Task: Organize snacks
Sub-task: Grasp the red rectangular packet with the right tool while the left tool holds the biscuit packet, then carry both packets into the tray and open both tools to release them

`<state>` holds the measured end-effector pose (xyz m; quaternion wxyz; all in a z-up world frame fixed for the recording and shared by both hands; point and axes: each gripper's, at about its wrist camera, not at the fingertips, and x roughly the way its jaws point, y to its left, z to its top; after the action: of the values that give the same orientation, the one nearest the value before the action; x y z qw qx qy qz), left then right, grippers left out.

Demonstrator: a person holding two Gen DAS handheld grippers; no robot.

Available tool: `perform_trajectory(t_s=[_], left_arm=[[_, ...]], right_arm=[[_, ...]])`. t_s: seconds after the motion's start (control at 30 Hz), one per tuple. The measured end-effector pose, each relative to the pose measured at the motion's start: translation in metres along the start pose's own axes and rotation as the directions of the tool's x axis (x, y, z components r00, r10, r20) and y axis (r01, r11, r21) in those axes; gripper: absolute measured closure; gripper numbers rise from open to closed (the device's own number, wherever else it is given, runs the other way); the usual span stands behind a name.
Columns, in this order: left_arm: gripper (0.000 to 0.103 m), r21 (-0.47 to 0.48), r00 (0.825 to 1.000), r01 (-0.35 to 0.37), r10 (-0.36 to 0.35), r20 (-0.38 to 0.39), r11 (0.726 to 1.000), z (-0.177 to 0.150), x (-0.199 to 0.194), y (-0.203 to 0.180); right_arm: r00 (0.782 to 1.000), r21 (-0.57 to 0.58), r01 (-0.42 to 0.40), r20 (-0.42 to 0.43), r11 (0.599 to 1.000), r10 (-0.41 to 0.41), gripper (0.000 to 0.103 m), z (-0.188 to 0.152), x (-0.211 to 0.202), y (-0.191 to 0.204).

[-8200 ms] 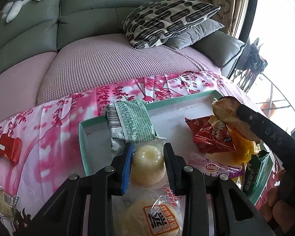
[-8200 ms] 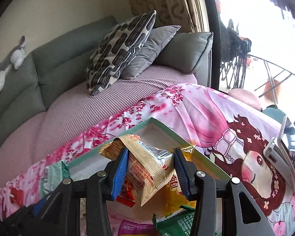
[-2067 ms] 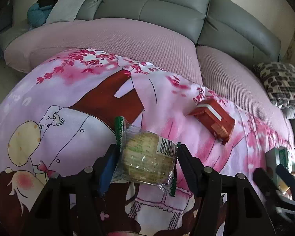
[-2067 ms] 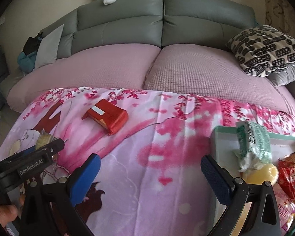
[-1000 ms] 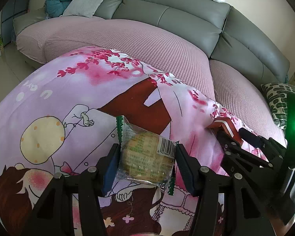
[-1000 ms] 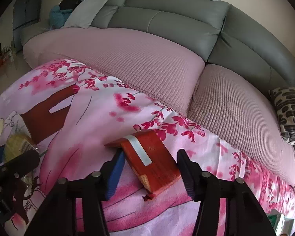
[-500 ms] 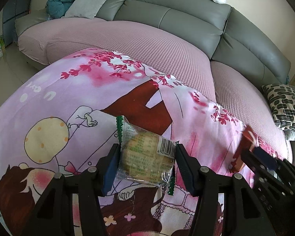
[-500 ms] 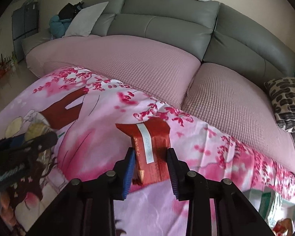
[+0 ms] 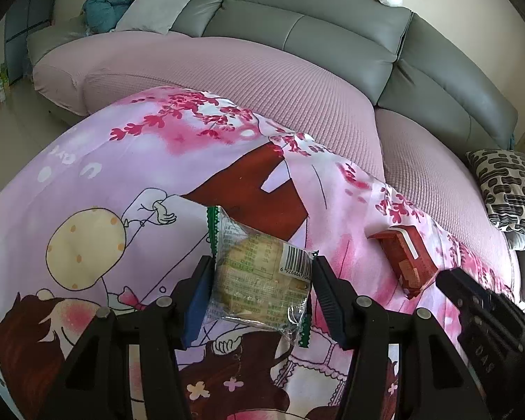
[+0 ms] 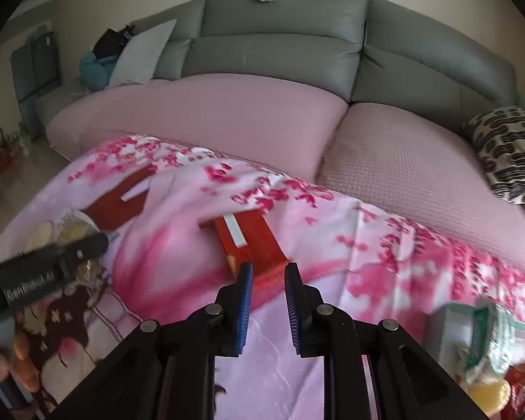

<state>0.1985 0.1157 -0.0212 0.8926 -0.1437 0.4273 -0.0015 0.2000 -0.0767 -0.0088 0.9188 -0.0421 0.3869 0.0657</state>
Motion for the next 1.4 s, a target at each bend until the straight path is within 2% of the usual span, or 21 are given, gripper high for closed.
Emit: perform_trajectory(t_s=[0.03,0.1,0.13,0.37,0.43,0.67,0.73,0.8,0.9,1.17,1.4], left_arm=[[0.045,0.001,1.0,0.0,0.0,-0.001,1.0,0.0,0.0,0.0],[0.044,0.001,1.0,0.001,-0.001,-0.002,1.0,0.0,0.001,0.0],[0.044,0.002,1.0,0.002,-0.002,-0.004,1.0,0.0,0.002,0.0],[0.044,0.002,1.0,0.001,-0.001,-0.009,1.0,-0.001,0.003,0.0],[0.044,0.001,1.0,0.002,-0.002,-0.01,1.0,-0.001,0.003,0.001],[0.044,0.004,1.0,-0.003,0.003,-0.012,1.0,0.0,0.005,0.0],[0.044,0.006,1.0,-0.005,0.005,-0.013,1.0,0.0,0.005,0.0],[0.044,0.007,1.0,-0.006,0.006,-0.012,1.0,0.0,0.005,-0.001],[0.045,0.0,1.0,-0.001,0.001,-0.01,1.0,0.0,0.005,0.0],[0.045,0.001,1.0,0.0,0.0,0.0,1.0,0.0,0.0,-0.001],[0.045,0.015,0.997,0.07,-0.07,0.023,0.997,0.001,-0.014,-0.012]], right_arm=[[1.0,0.0,-0.006,0.008,1.0,0.006,0.072,0.003,0.002,0.0],[1.0,-0.006,0.013,0.013,1.0,-0.013,0.04,0.008,0.007,0.003],[1.0,-0.015,0.015,0.015,1.0,-0.014,0.038,0.01,0.01,0.004],[0.998,-0.094,0.005,-0.064,0.996,-0.011,0.038,0.013,0.04,0.019],[0.997,-0.121,0.027,-0.074,0.992,-0.036,0.038,0.011,0.047,0.022],[0.995,-0.098,0.034,-0.09,0.995,-0.043,0.038,0.01,0.058,0.018],[0.995,-0.099,0.039,-0.09,0.994,-0.048,0.041,0.01,0.058,0.019],[0.995,-0.095,0.047,-0.085,0.994,-0.055,0.055,0.009,0.055,0.019],[0.995,-0.083,0.035,-0.087,0.996,-0.042,0.061,0.007,0.05,0.017],[0.996,-0.066,0.028,-0.078,0.997,-0.033,0.061,0.0,0.018,0.023],[0.998,0.087,0.022,-0.063,0.996,-0.016,0.061,-0.023,-0.046,0.01]])
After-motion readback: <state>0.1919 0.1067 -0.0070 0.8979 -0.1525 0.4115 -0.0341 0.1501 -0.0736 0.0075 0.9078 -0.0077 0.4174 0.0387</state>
